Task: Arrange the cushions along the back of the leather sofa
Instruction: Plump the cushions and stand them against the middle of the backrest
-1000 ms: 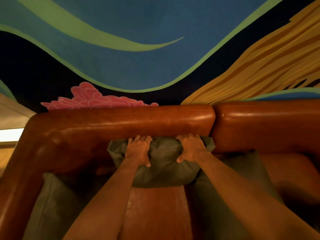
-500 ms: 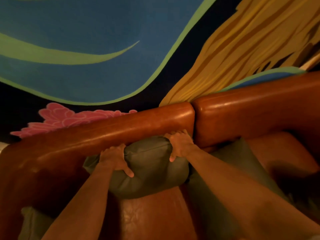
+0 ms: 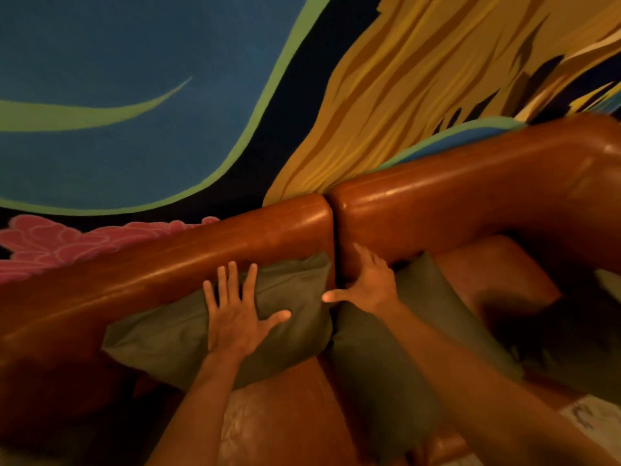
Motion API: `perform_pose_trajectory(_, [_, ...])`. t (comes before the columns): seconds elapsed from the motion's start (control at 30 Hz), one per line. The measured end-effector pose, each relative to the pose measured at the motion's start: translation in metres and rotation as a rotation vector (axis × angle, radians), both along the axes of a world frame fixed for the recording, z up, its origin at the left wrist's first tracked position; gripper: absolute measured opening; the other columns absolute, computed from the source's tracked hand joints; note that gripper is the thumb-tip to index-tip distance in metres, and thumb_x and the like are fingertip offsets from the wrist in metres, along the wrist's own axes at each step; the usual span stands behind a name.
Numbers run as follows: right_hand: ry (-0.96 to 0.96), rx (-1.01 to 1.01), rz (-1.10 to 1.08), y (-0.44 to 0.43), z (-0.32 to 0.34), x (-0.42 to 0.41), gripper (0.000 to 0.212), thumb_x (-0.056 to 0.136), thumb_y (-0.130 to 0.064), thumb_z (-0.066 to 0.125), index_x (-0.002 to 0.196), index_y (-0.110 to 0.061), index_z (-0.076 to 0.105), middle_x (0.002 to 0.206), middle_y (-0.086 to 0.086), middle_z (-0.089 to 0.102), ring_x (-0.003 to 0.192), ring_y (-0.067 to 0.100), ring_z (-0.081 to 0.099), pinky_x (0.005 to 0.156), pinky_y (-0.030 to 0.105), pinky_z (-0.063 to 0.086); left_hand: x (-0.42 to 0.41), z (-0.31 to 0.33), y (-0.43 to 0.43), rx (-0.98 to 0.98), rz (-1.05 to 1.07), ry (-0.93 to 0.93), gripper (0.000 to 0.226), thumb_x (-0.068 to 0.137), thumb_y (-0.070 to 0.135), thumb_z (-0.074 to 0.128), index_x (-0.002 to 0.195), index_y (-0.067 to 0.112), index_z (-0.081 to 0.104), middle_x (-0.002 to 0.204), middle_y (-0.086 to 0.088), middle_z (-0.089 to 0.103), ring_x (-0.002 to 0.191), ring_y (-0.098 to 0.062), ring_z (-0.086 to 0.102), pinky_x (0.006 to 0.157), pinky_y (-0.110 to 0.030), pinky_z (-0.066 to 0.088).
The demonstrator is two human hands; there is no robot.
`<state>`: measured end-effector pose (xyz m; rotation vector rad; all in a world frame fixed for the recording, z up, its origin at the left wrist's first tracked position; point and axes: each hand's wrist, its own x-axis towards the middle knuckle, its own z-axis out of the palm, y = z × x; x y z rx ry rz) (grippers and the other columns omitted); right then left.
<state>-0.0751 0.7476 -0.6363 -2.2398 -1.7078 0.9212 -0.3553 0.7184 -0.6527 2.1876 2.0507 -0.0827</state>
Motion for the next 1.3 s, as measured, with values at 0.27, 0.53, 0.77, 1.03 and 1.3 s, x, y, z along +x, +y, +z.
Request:
perform_pose_trajectory(0.27, [-0.013,-0.473,-0.241,-0.084,-0.082,0.14,0.159,0.023,-0.093,0.074,0.158,-0.013,0.046,0.158,0.012,0.053,0.144,0.03,0.053,0.116,0.043,0.046,0.08,0.008,-0.02,0.03,-0.098,-0.033,0.125,0.074,0.096,0.037,0.162,0.016,0.002,0.169,-0.018,-0.009,0.156,-0.034,-0.01,0.123,-0.064,0.003])
perform_pose_trajectory(0.53, [0.068,-0.566,-0.745,-0.169,-0.113,0.243,0.131,0.065,-0.09,0.071,0.162,-0.007,0.039,0.163,0.021,0.041,0.15,0.039,0.042,0.119,0.05,0.041,0.204,0.007,-0.06,0.179,0.014,-0.143,0.108,0.081,0.062,0.068,0.161,0.015,0.015,0.169,-0.019,0.005,0.157,-0.033,0.001,0.124,-0.059,0.008])
perform_pose_trajectory(0.77, [0.767,-0.499,-1.022,-0.243,-0.185,0.257,0.082,0.082,-0.076,0.075,0.149,-0.037,0.048,0.146,-0.009,0.054,0.133,0.029,0.055,0.078,0.045,0.054,0.234,-0.036,-0.095,0.117,0.225,-0.139,0.114,0.076,0.066,0.071,0.161,0.018,0.012,0.168,-0.021,0.005,0.156,-0.037,0.008,0.118,-0.067,0.019])
perform_pose_trajectory(1.03, [1.172,-0.398,-1.174,-0.239,-0.186,0.254,0.068,0.085,-0.041,0.089,0.141,-0.012,0.061,0.137,0.005,0.068,0.105,0.023,0.07,0.08,0.039,0.058,0.188,-0.053,-0.083,0.075,0.148,-0.135,0.104,0.075,0.044,0.084,0.158,0.013,0.029,0.169,-0.014,0.009,0.157,-0.03,0.003,0.122,-0.06,0.02])
perform_pose_trajectory(1.3, [0.92,-0.354,-1.046,-0.241,-0.14,0.254,0.104,0.058,-0.066,0.097,0.137,-0.011,0.057,0.137,0.03,0.062,0.12,0.045,0.061,0.106,0.052,0.053,0.164,-0.019,-0.064,-0.277,0.079,-0.059,0.097,0.076,0.052,0.083,0.156,0.024,0.036,0.171,0.001,-0.008,0.156,-0.016,-0.009,0.125,-0.042,0.018])
